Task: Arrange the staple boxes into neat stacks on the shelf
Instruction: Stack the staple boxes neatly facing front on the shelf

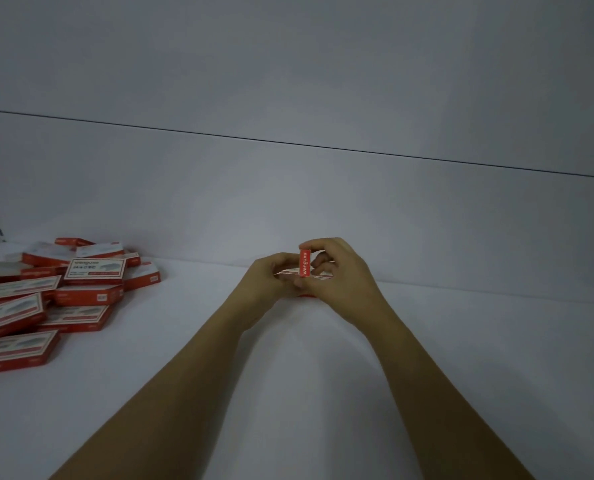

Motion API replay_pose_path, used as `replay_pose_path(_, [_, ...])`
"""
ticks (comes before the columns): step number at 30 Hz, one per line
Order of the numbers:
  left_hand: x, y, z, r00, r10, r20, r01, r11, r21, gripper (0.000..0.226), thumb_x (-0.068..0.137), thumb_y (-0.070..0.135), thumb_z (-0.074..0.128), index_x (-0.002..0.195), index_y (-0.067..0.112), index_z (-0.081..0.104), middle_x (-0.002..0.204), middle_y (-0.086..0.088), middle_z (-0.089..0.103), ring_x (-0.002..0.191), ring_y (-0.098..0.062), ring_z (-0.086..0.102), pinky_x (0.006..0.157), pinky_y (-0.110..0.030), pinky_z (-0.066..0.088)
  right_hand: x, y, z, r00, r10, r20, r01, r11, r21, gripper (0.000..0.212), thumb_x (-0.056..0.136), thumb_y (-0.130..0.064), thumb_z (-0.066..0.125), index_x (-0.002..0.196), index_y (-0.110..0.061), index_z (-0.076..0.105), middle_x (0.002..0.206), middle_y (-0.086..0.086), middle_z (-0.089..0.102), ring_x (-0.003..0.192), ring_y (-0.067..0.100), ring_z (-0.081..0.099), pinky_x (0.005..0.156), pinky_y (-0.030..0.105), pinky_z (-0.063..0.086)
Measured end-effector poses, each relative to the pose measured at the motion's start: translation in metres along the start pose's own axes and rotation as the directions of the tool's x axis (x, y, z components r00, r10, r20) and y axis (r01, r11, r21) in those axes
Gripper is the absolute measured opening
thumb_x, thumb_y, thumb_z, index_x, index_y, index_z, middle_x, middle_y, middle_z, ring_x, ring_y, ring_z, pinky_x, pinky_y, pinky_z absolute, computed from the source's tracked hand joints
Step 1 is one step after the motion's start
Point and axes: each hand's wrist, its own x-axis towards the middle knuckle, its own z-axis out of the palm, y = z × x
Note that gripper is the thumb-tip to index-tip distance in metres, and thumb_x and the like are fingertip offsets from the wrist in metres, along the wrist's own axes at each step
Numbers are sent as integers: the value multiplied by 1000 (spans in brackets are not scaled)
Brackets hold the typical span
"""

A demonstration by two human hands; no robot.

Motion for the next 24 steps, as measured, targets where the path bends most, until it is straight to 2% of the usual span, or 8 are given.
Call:
replay_pose_path(4, [-1, 6, -3, 998, 15, -55, -16, 1000, -22, 43, 72, -16, 68, 106, 10, 62, 100, -3, 69, 78, -10, 68, 74, -20, 56, 2, 4, -16, 998, 40, -50, -37, 997, 63, 41, 72, -2, 73, 105, -23, 61, 111, -6, 55, 90, 2, 61, 74, 12, 52])
replay_pose_path(6, [-1, 11, -4, 995, 37, -93, -38, 999, -19, 46, 70, -17, 68, 106, 11, 61, 99, -3, 69, 80, -12, 68, 73, -25, 57, 2, 10, -25, 995, 85, -50, -84, 996, 21, 39, 74, -2, 72, 105, -22, 59, 109, -4, 58, 92, 3, 62, 72, 12, 53])
replay_pose_path(10, [-4, 22, 0, 987, 122, -105, -103, 980, 171, 46, 69, -6, 76, 106, 17, 62, 91, 2, 68, 76, -12, 64, 69, -24, 58, -1, 20, -33, 977, 212, -8, -212, 977, -30, 37, 77, -3, 70, 106, -21, 58, 101, -3, 63, 84, 2, 64, 60, 10, 51])
replay_pose_path(14, [-7, 24, 5, 978, 195, -66, -165, 934, 316, 43, 67, 5, 81, 100, 25, 63, 87, 9, 64, 77, -9, 62, 71, -22, 58, -3, 27, -27, 964, 264, 34, -263, 964, -29, 36, 77, -2, 71, 107, -17, 57, 100, 1, 68, 80, 5, 67, 64, 14, 53])
replay_pose_path(16, [-10, 24, 7, 968, 247, -44, -212, 899, 384, 43, 66, 9, 82, 99, 27, 62, 91, 14, 62, 79, -5, 61, 73, -16, 55, -4, 29, -24, 961, 271, 48, -269, 962, -39, 37, 76, -1, 71, 108, -15, 58, 101, 3, 67, 81, 7, 67, 67, 14, 52])
replay_pose_path(20, [-14, 25, 11, 950, 310, -28, -264, 850, 456, 44, 66, 11, 82, 101, 26, 61, 96, 15, 59, 80, -2, 58, 73, -9, 50, -5, 28, -21, 966, 254, 48, -250, 964, -87, 38, 77, -3, 71, 111, -13, 58, 104, 4, 65, 79, 4, 64, 62, 8, 48])
replay_pose_path(24, [-14, 28, 7, 936, 347, -63, -251, 780, 573, 41, 70, 7, 79, 105, 18, 60, 102, 10, 57, 87, -5, 56, 72, -4, 47, -5, 21, -18, 985, 164, -59, -170, 976, -134, 36, 79, -1, 68, 109, -13, 54, 113, 1, 54, 87, 10, 62, 63, 13, 52])
